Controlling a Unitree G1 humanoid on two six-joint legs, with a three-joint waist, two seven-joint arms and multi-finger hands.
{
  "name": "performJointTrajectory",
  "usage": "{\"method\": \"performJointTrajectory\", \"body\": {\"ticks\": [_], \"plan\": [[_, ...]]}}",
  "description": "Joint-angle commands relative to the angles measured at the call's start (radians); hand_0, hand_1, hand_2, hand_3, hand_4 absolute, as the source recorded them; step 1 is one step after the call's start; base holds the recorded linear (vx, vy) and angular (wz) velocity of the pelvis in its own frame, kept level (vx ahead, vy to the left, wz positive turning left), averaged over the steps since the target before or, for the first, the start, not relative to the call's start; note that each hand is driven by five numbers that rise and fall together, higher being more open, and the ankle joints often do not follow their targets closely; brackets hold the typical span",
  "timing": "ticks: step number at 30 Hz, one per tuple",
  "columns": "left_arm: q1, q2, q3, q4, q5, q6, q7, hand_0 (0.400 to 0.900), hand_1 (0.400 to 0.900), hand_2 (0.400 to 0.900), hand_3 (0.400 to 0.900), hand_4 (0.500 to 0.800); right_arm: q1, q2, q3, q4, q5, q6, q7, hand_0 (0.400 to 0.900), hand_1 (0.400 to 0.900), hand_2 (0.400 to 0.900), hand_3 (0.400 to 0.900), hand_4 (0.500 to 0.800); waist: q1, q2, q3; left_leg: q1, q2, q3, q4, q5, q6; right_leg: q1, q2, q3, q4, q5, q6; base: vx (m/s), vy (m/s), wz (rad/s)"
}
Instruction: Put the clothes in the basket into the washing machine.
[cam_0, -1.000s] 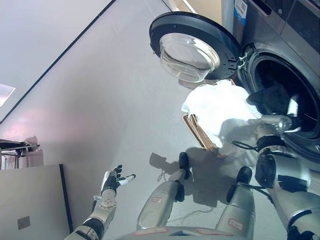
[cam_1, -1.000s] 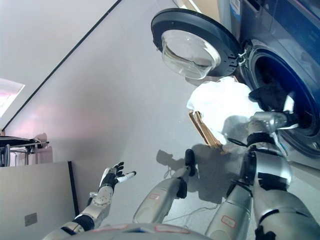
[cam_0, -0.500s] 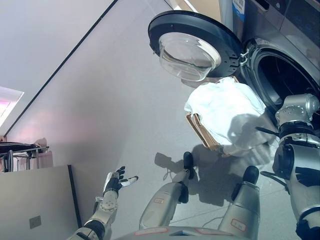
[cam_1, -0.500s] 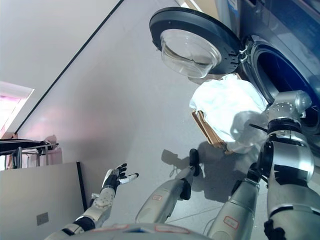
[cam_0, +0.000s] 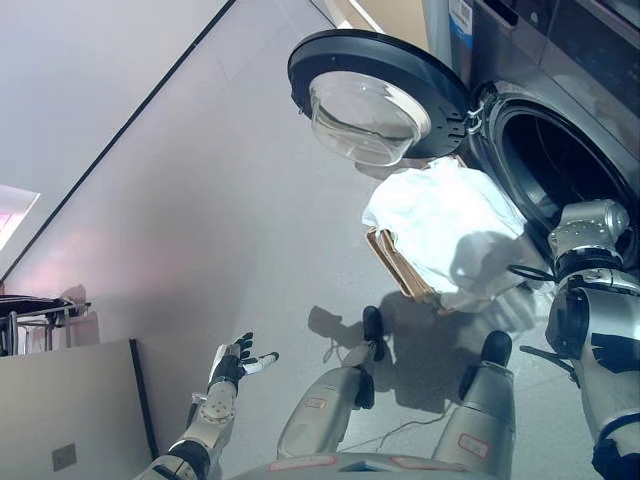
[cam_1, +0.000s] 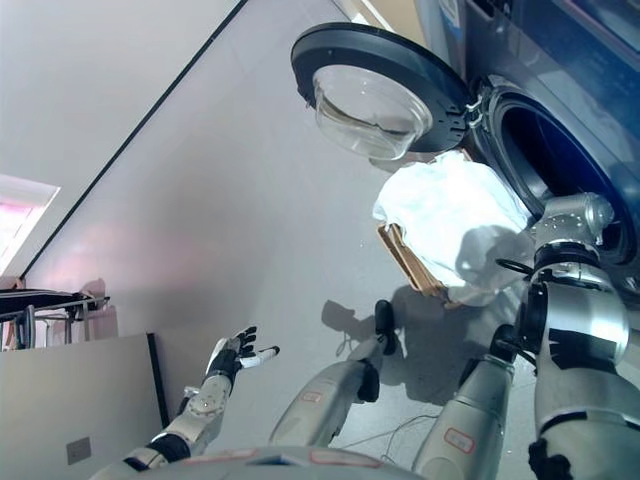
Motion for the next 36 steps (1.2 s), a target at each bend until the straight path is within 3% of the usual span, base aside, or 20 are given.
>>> {"method": "performJointTrajectory", "body": {"ticks": [1, 8, 15, 16, 20, 28, 32, 36], "plan": [[-0.022, 0.032, 0.029, 0.068, -0.024, -0.006, 0.010, 0.900, 0.900, 0.900, 0.900, 0.800, -0.105, -0.061, 0.155, 0.007, -0.108, 0.083, 0.110, 0.900, 0.900, 0.900, 0.900, 0.800, 0.020, -0.023, -0.022, 0.000, 0.011, -0.048, -0.047, 0.031, -0.080, 0.093, 0.042, -0.011, -0.141, 0.069, -0.014, -0.05, -0.013, -0.04], [-0.040, 0.063, 0.066, 0.047, -0.063, -0.001, -0.025, 0.900, 0.900, 0.900, 0.900, 0.800, 0.010, 0.069, 0.223, 0.072, -0.271, 0.169, 0.188, 0.900, 0.900, 0.900, 0.900, 0.800, 0.023, -0.083, 0.041, -0.052, 0.026, -0.052, 0.003, 0.026, -0.070, 0.065, 0.059, -0.013, -0.148, 0.095, -0.023, -0.08, -0.036, 0.00], [-0.065, 0.088, 0.080, 0.024, -0.077, 0.005, -0.026, 0.900, 0.900, 0.900, 0.900, 0.800, 0.067, 0.160, 0.246, 0.069, -0.327, 0.182, 0.222, 0.900, 0.900, 0.900, 0.900, 0.800, 0.037, -0.147, 0.114, -0.137, 0.041, -0.063, 0.054, 0.031, -0.069, -0.003, 0.068, -0.028, -0.125, 0.112, -0.031, -0.09, -0.058, 0.08], [-0.067, 0.090, 0.082, 0.023, -0.069, 0.009, -0.028, 0.900, 0.900, 0.900, 0.900, 0.800, 0.087, 0.178, 0.250, 0.074, -0.345, 0.187, 0.230, 0.900, 0.900, 0.900, 0.900, 0.800, 0.034, -0.171, 0.127, -0.139, 0.039, -0.073, 0.061, 0.007, -0.076, -0.007, 0.066, -0.025, -0.104, 0.079, -0.024, 0.03, -0.046, 0.14], [-0.068, 0.102, 0.096, 0.019, -0.064, 0.016, -0.027, 0.900, 0.900, 0.900, 0.900, 0.800, 0.147, 0.213, 0.236, 0.076, -0.360, 0.181, 0.230, 0.900, 0.900, 0.900, 0.900, 0.800, 0.043, -0.208, 0.154, -0.175, 0.040, -0.085, 0.092, 0.003, -0.073, -0.028, 0.066, -0.035, -0.081, 0.075, -0.029, -0.03, -0.028, 0.09], [-0.060, 0.106, 0.121, 0.019, -0.038, 0.026, -0.026, 0.900, 0.900, 0.900, 0.900, 0.800, 0.371, 0.320, 0.267, 0.031, -0.477, 0.169, 0.222, 0.900, 0.900, 0.900, 0.900, 0.800, 0.029, -0.278, 0.147, -0.132, 0.044, -0.094, 0.086, -0.010, -0.064, 0.043, 0.082, -0.053, -0.119, 0.088, -0.031, 0.01, 0.003, -0.04], [-0.042, 0.089, 0.154, 0.045, 0.002, 0.045, -0.021, 0.900, 0.900, 0.900, 0.900, 0.800, 0.607, 0.418, 0.351, -0.020, -0.680, 0.175, 0.203, 0.900, 0.900, 0.900, 0.900, 0.800, -0.012, -0.325, 0.113, -0.043, 0.058, -0.084, 0.066, 0.001, -0.052, 0.155, 0.105, -0.067, -0.192, 0.134, -0.036, 0.03, 0.036, -0.16], [-0.022, 0.075, 0.172, 0.082, 0.028, 0.058, -0.028, 0.900, 0.900, 0.900, 0.900, 0.800, 0.738, 0.441, 0.394, -0.052, -0.806, 0.185, 0.204, 0.900, 0.900, 0.900, 0.900, 0.800, -0.052, -0.356, 0.073, 0.036, 0.068, -0.078, 0.039, -0.003, -0.056, 0.243, 0.120, -0.071, -0.238, 0.139, -0.030, 0.11, 0.014, -0.10]]}}
